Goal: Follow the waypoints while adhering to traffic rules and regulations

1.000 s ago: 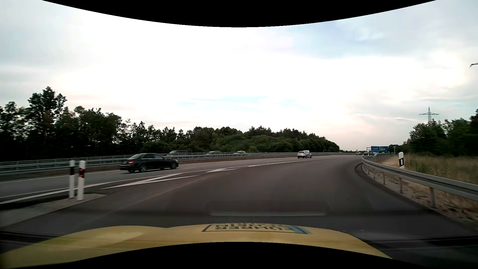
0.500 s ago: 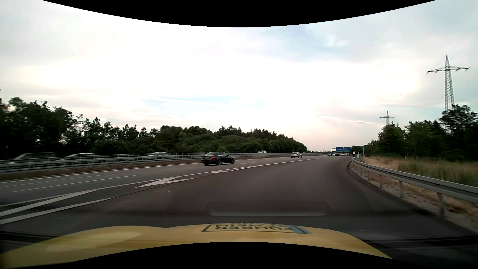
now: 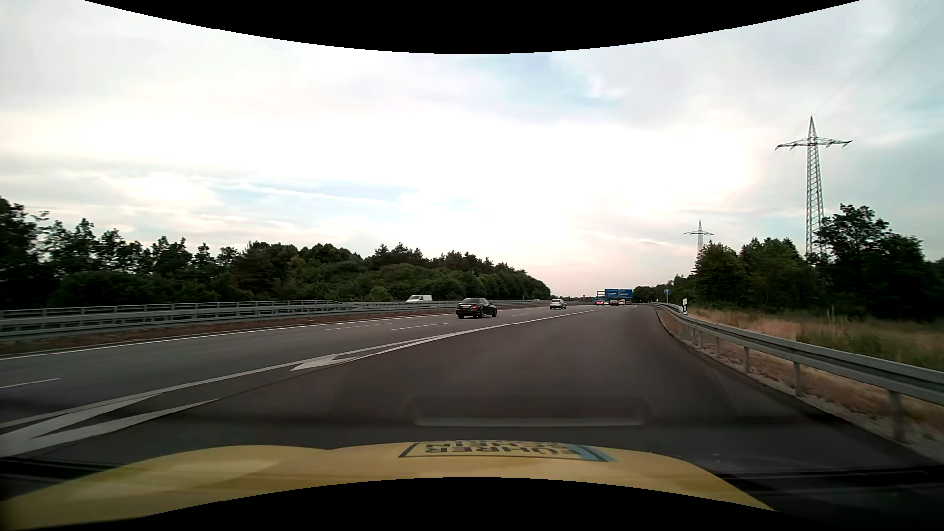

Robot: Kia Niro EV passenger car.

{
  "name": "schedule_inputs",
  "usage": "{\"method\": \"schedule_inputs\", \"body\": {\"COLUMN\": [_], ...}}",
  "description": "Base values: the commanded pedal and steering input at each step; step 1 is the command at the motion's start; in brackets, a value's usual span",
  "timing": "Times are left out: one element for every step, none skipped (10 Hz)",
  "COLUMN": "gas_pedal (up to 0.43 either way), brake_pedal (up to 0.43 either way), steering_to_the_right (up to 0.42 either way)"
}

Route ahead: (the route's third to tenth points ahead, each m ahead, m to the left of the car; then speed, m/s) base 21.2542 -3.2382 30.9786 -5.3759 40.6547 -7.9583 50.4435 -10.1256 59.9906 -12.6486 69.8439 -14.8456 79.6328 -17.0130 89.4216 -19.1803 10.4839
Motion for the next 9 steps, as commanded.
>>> {"method": "schedule_inputs", "body": {"gas_pedal": [0.209, 0.220, 0.228, 0.240, 0.240, 0.248, 0.248, 0.260, 0.268], "brake_pedal": [0.000, 0.000, 0.000, 0.000, 0.000, 0.000, 0.000, 0.000, 0.000], "steering_to_the_right": [0.097, 0.091, 0.089, 0.085, 0.083, 0.081, 0.078, 0.074, 0.069]}}
